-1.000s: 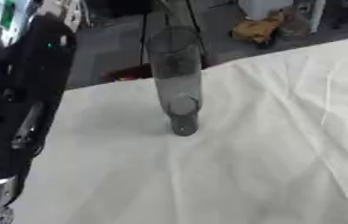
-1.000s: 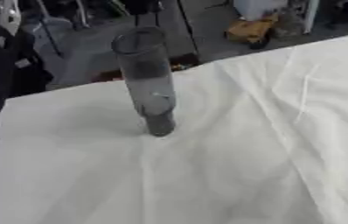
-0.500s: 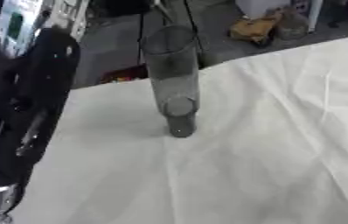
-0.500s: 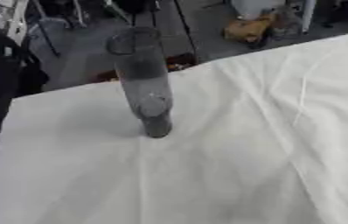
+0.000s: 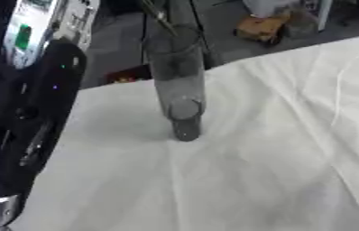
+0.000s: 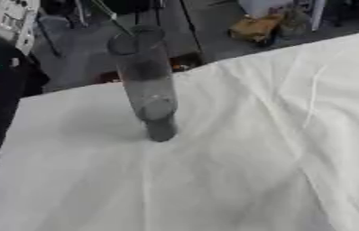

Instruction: Arrange flowers into the vase.

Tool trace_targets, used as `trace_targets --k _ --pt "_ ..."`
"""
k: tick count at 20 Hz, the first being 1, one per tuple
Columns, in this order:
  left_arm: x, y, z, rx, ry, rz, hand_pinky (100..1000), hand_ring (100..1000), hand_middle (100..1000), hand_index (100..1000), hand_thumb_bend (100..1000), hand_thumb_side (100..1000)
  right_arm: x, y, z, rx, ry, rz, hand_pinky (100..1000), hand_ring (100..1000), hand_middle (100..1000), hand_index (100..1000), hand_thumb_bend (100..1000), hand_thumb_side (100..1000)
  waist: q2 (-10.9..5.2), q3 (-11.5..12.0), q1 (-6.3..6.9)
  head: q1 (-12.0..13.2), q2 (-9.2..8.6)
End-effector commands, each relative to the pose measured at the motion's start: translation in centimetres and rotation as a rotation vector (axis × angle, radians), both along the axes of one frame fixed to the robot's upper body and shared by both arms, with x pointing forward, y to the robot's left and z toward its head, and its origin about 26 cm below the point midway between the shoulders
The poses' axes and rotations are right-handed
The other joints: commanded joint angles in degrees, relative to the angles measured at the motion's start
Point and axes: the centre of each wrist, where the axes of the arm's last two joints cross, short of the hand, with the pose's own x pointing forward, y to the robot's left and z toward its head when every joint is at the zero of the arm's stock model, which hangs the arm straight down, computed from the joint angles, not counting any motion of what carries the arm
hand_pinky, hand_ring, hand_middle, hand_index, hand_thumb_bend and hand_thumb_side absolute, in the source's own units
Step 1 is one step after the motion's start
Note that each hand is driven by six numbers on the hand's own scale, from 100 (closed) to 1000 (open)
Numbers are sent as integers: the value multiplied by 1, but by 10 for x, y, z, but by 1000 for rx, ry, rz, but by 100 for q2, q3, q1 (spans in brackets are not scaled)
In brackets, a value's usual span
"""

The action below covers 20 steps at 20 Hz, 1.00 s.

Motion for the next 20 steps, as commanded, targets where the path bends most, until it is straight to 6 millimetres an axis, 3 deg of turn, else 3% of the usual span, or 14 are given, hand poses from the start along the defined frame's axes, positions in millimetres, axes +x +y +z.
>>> trace_targets --k 1,11,20 --pt "-3 1 6 1 -25 10 100 100 100 100 100 655 -5 0 10 -10 -35 2 836 1000 794 803 100 1000 -83 -18 -50 33 -95" --pt "0 1 2 30 -72 -2 100 100 100 100 100 656 -6 -2 11 -10 -42 -4 837 1000 793 803 100 1000 30 -79 -18 108 -281" --pt "6 0 -1 59 -67 4 100 100 100 100 100 666 -6 -3 11 -5 -42 -11 838 1000 793 802 100 1000 138 -119 16 117 -337"
